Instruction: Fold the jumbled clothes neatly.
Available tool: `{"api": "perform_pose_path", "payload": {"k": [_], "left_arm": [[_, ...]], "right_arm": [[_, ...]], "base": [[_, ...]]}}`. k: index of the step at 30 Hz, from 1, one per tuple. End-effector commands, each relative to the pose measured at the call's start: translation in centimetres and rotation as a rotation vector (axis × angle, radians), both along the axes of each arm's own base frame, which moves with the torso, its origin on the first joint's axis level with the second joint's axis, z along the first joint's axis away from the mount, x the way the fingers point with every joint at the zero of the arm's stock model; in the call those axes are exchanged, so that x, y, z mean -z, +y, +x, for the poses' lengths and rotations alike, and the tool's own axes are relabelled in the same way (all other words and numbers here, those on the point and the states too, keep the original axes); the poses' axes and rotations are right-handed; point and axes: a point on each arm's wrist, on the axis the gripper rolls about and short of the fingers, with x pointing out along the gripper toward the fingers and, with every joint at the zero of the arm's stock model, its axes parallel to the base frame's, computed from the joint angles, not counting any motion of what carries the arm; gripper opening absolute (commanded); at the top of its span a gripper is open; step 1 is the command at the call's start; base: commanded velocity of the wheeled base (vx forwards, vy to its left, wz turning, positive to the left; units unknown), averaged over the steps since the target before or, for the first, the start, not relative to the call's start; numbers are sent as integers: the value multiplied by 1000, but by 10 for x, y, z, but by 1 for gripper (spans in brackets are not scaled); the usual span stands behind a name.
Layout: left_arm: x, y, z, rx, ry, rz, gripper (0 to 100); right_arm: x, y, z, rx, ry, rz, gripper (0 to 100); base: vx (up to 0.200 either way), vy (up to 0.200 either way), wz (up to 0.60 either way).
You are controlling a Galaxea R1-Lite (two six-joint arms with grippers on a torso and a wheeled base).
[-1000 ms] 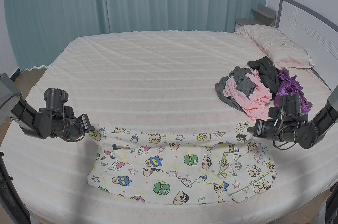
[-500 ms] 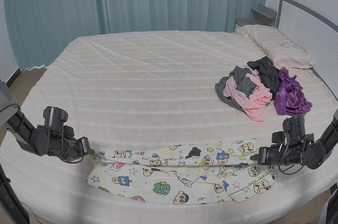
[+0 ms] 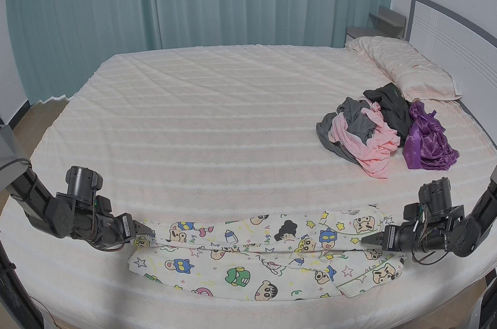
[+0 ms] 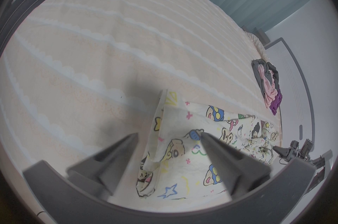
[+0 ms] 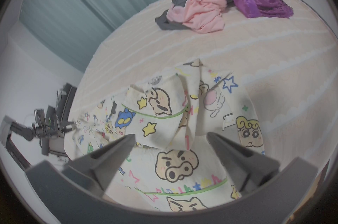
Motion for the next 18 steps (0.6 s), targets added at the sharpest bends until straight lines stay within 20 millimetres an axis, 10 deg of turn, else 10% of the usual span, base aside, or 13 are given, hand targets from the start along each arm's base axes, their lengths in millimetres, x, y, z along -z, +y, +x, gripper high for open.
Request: {"api": "perform_pose_path", "payload": {"k": [1, 18], "left_arm": [[-3, 1, -6, -9, 3, -4, 100], [-35, 9, -27, -206, -38, -164, 100]], "right_arm": [[-7, -4, -5, 54, -38, 46, 100], [21, -2, 8, 135, -5, 115, 100]], "base": [[0, 0, 0], [0, 0, 0]]}}
